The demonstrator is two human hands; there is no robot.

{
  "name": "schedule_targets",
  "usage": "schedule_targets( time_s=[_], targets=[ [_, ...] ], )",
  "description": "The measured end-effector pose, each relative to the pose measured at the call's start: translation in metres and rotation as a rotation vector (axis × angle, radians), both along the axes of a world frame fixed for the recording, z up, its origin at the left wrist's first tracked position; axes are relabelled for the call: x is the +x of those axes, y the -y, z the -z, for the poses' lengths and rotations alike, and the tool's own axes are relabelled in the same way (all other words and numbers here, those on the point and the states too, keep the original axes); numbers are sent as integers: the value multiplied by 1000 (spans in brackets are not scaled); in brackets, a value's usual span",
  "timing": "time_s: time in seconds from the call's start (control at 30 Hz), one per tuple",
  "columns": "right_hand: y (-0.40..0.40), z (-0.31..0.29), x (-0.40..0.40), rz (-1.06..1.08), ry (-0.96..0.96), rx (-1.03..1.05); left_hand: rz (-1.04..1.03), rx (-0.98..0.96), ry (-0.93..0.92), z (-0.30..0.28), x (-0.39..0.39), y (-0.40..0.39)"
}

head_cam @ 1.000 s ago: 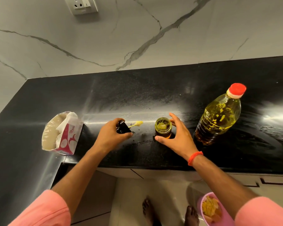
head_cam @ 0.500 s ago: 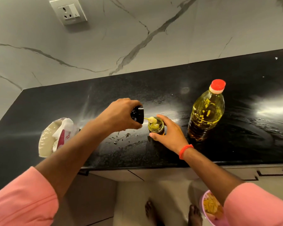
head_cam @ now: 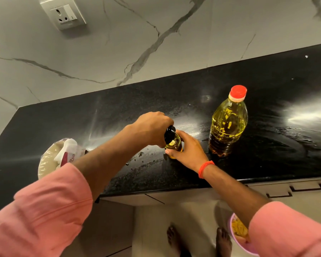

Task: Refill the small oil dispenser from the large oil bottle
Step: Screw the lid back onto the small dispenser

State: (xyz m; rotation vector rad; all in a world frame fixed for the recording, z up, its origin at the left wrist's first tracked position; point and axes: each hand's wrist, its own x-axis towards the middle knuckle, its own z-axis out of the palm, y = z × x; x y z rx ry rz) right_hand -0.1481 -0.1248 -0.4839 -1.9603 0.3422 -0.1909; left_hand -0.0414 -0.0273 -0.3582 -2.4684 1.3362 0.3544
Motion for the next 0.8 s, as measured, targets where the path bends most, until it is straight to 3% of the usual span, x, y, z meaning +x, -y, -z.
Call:
schedule_targets(
  time_s=[0.4,0.8],
  targets=[
    [-1,-2,-1,21,-46,18,30,185,53,10,-6,29],
    [0,0,0,31,-67,7,-18,201,48,8,-11,32]
  ],
)
